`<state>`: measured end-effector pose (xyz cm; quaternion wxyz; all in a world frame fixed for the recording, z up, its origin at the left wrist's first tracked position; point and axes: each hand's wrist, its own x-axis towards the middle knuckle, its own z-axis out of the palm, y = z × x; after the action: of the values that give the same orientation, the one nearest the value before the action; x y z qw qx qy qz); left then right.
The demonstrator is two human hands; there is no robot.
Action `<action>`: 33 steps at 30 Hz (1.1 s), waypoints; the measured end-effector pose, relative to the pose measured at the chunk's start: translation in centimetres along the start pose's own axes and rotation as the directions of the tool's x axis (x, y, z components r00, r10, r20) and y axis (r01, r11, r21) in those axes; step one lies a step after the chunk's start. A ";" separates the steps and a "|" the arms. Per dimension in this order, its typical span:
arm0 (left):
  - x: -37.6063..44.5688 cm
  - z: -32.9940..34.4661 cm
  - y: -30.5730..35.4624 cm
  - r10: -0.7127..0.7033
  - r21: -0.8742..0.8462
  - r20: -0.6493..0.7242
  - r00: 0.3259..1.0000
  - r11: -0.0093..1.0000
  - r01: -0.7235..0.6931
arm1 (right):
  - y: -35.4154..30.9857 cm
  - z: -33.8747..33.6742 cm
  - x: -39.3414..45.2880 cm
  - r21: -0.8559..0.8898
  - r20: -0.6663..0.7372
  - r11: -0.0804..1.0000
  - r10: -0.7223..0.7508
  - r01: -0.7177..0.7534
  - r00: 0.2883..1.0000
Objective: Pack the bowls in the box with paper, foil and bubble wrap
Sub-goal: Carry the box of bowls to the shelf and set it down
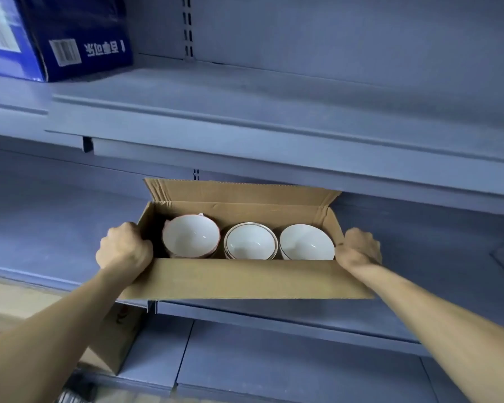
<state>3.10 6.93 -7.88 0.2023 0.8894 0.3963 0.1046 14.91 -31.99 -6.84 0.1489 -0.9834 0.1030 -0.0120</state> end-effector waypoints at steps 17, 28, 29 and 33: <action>-10.6 -11.2 3.8 0.153 0.018 0.232 0.961 0.987 -0.162 | 8.4 -13.9 -15.8 0.056 0.075 0.967 0.243 -0.248 0.967; -21.2 -12.1 10.4 0.280 0.094 0.527 0.802 0.919 -0.382 | 20.8 -17.4 -28.5 0.019 0.129 0.792 0.604 -0.611 0.787; -22.3 -12.2 11.7 0.304 0.089 0.540 0.785 0.906 -0.413 | 22.0 -18.1 -29.8 0.020 0.121 0.778 0.622 -0.628 0.774; -27.5 -12.8 17.1 0.448 0.010 0.600 0.663 0.824 -0.566 | 26.3 -22.5 -34.7 0.048 0.029 0.663 0.746 -0.747 0.665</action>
<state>-8.27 -20.35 10.44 0.1858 0.9684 0.0601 -0.1551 -25.47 -55.95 7.17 0.1687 -0.8505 0.4956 0.0506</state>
